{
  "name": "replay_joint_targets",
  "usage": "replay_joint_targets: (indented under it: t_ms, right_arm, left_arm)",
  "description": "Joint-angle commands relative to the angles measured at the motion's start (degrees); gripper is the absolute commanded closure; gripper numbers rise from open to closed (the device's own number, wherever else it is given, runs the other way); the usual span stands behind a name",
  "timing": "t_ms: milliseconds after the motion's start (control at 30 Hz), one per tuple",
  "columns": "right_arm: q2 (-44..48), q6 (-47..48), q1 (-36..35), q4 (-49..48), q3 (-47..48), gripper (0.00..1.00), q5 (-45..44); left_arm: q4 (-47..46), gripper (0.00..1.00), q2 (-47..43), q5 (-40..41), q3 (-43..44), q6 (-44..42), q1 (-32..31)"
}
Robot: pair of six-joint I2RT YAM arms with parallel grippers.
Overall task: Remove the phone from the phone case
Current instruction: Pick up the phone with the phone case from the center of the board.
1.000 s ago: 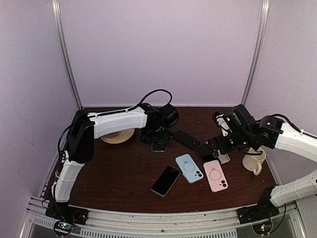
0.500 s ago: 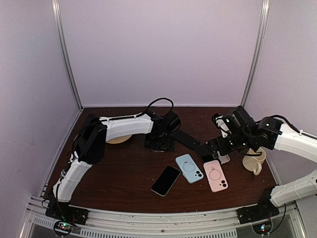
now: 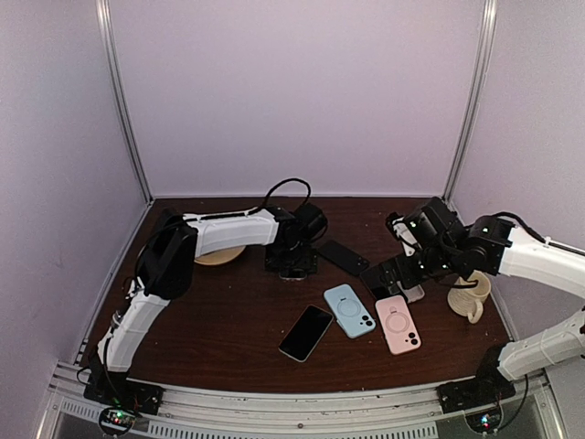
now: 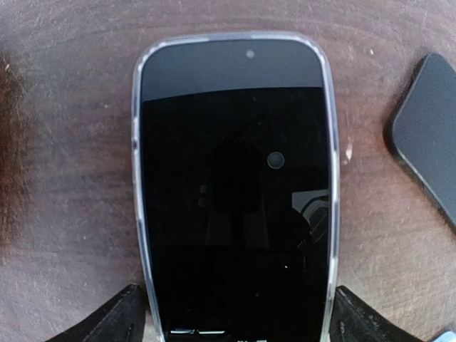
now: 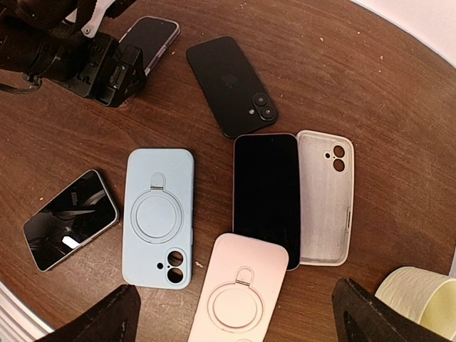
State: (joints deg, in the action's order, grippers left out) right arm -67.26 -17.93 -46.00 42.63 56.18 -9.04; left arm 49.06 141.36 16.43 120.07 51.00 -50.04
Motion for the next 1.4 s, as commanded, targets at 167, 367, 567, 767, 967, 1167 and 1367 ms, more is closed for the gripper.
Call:
replay_joint_targets:
  t_ms: [167,367,567,767,967,1167,1367]
  right_arm:
    - [-1.06,0.40,0.05,0.28,0.78,0.01,-0.23]
    - [-1.54,-0.25,0.03,1.44,2.26,0.00,0.24]
    - [-0.46,-2.11,0.11,0.50,3.10,0.00,3.55]
    - [0.71,-4.43,0.26,-2.00,3.44,0.01,8.79]
    - [0.93,-6.35,0.29,-5.15,3.59,0.00,16.72]
    - [1.87,-8.73,0.28,-11.45,3.10,0.01,26.10]
    - [1.04,-12.88,0.29,-14.76,4.15,0.00,29.80]
  left_arm:
    - [-3.86,0.23,1.37,-0.77,-2.98,0.90,0.87]
    - [-9.77,0.30,-4.90,-1.31,-11.26,-2.08,0.83]
    - [-24.85,0.31,-16.55,-1.99,-27.17,-13.56,-0.21]
    - [-36.25,0.32,-27.28,-7.29,-40.67,-25.06,-0.32]
    - [-39.69,0.32,-36.44,-12.45,-48.11,-32.65,-0.35]
    - [-38.84,0.35,-44.82,-16.41,-50.97,-39.93,-1.73]
    - [-35.13,0.36,-51.14,-18.94,-49.77,-44.47,-2.96]
